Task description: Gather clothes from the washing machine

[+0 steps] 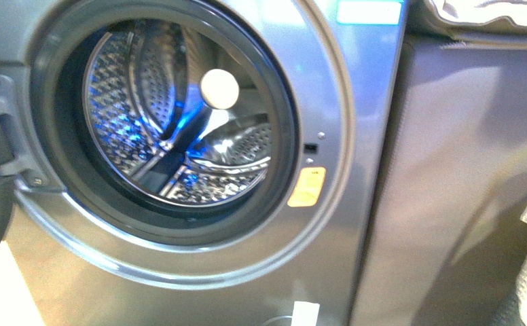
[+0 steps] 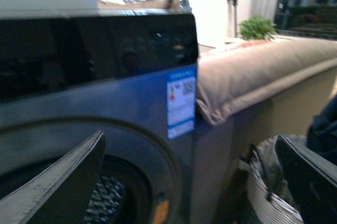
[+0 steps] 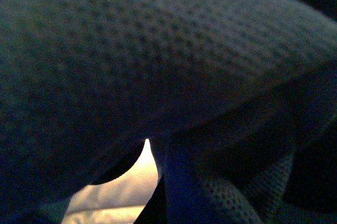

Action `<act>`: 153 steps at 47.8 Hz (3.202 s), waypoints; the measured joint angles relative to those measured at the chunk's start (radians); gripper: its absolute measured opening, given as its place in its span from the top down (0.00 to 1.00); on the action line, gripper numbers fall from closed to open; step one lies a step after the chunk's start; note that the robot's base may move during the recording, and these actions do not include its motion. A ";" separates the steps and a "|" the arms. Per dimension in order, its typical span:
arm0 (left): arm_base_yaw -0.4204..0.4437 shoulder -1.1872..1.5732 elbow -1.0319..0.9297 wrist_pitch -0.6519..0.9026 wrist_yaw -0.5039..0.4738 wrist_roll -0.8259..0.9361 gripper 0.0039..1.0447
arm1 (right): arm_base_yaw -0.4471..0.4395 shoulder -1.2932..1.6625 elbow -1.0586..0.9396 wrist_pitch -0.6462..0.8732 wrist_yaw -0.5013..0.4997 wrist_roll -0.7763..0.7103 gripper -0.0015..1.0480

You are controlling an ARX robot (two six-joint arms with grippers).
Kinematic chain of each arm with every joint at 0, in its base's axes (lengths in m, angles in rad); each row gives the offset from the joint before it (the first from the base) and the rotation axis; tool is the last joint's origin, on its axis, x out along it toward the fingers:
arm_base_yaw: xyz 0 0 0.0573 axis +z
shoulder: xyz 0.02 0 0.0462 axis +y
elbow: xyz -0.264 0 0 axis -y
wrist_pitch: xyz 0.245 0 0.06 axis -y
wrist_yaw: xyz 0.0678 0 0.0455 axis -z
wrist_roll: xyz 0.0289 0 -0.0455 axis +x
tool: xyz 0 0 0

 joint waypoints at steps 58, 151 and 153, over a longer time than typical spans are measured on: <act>0.115 -0.239 -0.481 0.154 -0.023 -0.109 0.06 | 0.075 0.076 -0.306 -0.394 -0.053 -0.165 0.08; 0.157 -0.949 -0.989 -0.189 -0.461 0.048 0.91 | 0.855 -1.032 -0.898 -0.708 0.746 -0.470 0.92; 0.157 -0.949 -0.989 -0.189 -0.461 0.049 0.84 | 0.855 -1.032 -0.898 -0.708 0.746 -0.469 0.85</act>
